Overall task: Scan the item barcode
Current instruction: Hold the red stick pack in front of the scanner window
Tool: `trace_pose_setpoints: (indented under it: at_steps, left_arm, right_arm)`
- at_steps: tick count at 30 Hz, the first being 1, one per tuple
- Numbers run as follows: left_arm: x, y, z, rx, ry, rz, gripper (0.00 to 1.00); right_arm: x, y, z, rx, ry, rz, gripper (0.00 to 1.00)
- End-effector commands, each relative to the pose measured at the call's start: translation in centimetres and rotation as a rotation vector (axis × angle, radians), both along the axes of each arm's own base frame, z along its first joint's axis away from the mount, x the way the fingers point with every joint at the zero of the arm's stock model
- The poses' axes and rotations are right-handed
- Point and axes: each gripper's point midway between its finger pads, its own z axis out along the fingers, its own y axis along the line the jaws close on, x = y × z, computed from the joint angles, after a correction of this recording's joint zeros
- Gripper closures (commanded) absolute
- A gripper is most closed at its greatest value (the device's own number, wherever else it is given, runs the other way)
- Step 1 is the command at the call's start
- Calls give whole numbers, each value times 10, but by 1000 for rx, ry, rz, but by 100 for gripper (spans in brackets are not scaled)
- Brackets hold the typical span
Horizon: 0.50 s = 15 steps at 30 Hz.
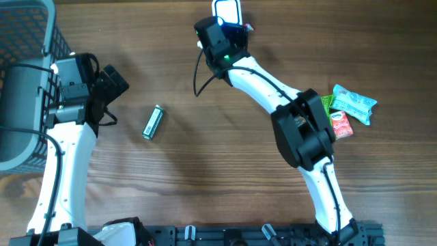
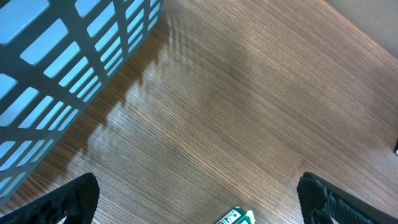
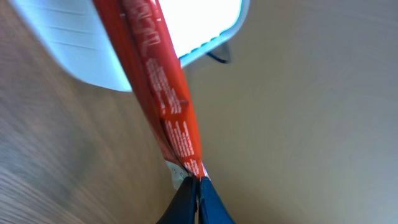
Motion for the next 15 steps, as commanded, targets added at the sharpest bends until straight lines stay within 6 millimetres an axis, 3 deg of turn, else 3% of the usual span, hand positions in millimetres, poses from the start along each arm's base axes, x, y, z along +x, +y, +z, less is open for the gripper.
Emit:
trace_pose_setpoints:
  at_steps: [1, 3, 7, 10, 13, 15]
  left_arm:
    - [1, 3, 2, 11, -2, 6, 0]
    - [1, 3, 2, 11, -2, 6, 0]
    - [1, 3, 2, 11, -2, 6, 0]
    - [1, 3, 1, 11, -2, 6, 0]
    - [1, 3, 2, 11, -2, 6, 0]
    - [1, 3, 2, 11, -2, 6, 0]
  right_arm:
    - [-2, -10, 68, 68, -118, -31, 95]
    - [-1, -15, 75, 74, -131, -40, 96]
    - [7, -42, 70, 85, -138, -102, 96]
    - [9, -50, 65, 228, -190, -171, 96]
    - [-3, -49, 40, 233, -76, -165, 96]
    - [-18, -40, 12, 284, 84, -118, 91]
